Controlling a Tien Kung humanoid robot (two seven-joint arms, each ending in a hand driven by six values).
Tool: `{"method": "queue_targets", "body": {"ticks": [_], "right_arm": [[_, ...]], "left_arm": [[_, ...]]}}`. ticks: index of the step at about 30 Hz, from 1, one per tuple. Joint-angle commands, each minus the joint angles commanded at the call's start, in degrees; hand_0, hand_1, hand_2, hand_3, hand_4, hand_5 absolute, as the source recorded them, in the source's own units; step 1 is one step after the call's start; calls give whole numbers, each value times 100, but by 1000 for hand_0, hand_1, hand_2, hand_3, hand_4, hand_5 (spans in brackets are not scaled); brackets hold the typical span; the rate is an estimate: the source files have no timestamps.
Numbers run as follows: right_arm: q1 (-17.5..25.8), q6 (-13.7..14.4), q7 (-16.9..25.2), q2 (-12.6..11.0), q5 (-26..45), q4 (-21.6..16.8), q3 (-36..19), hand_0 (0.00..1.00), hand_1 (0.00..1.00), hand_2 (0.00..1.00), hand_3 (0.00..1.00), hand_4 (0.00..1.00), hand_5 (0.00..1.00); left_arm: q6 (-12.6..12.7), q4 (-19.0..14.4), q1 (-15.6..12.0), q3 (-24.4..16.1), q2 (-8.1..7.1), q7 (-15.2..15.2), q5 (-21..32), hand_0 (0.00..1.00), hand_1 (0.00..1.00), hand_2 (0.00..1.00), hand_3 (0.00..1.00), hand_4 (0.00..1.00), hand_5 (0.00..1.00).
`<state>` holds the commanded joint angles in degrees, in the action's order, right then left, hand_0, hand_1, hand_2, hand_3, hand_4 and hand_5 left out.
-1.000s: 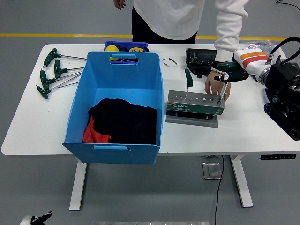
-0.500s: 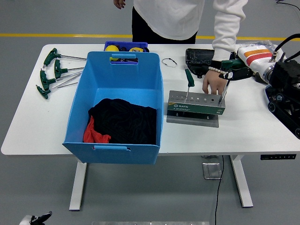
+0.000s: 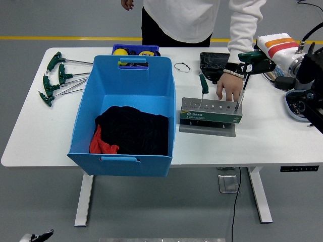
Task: Lift tool from toolbox,place it in box,lift tool from toolbox,place it in box
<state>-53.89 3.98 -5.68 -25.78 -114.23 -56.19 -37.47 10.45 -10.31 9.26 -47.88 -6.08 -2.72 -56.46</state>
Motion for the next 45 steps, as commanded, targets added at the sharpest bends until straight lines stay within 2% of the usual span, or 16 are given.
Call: {"method": "queue_targets", "body": {"ticks": [14, 15, 20, 21, 25, 26, 27, 32, 33, 38, 39, 45], "right_arm": [[-172, -263, -20, -482, -23, -976, -340, 2, 2, 2, 2, 863, 777], [-190, -285, -27, -510, -33, -1046, -374, 2, 2, 2, 2, 783, 746], [-223, -196, -19, -650, 98, -1428, -550, 2, 2, 2, 2, 783, 746], [-221, -155, -13, -671, 163, -1505, -578, 2, 2, 2, 2, 738, 552], [-238, 47, 3, -718, 456, -1812, -661, 2, 2, 2, 2, 738, 552], [-250, 96, 5, -714, 516, -1879, -670, 2, 2, 2, 2, 738, 552], [-269, 112, 4, -703, 566, -1944, -671, 2, 2, 2, 2, 810, 442], [-432, 58, -22, -595, 773, -2331, -538, 2, 2, 2, 2, 810, 442], [-457, 30, -21, -569, 804, -2383, -506, 2, 2, 2, 2, 742, 234], [-581, 113, 32, -408, 881, -2626, -261, 2, 2, 2, 2, 742, 234], [-605, 142, 48, -351, 887, -2686, -188, 2, 2, 2, 2, 663, 169], [-731, 248, 84, 1, 873, -2912, 147, 2, 2, 2, 2, 645, 160]], "left_arm": [[-13, 0, -42, -80, -28, -3, -86, 717, 729, 731, 690, 697, 639], [-15, 0, -46, -82, -29, -4, -89, 718, 731, 730, 690, 697, 639], [-26, 0, -61, -82, -35, -3, -97, 718, 731, 730, 690, 697, 639], [-29, 0, -62, -79, -36, -3, -98, 718, 732, 730, 690, 697, 639], [-38, 0, -61, -74, -37, -7, -101, 718, 732, 730, 690, 697, 639], [-38, 0, -63, -69, -37, -5, -93, 718, 732, 730, 690, 697, 639], [-39, 0, -64, -69, -37, -6, -88, 719, 734, 731, 690, 698, 640], [-53, 0, -59, -24, -37, -5, -64, 719, 734, 731, 690, 698, 640], [-56, 0, -59, -15, -38, -5, -57, 720, 734, 731, 690, 698, 639], [-63, 0, -59, 8, -42, -3, -39, 720, 734, 731, 690, 698, 639], [-65, 0, -58, 19, -44, -1, -30, 720, 736, 731, 690, 697, 638], [-69, 0, -40, 63, -52, 3, -7, 720, 737, 731, 689, 698, 638]]}}
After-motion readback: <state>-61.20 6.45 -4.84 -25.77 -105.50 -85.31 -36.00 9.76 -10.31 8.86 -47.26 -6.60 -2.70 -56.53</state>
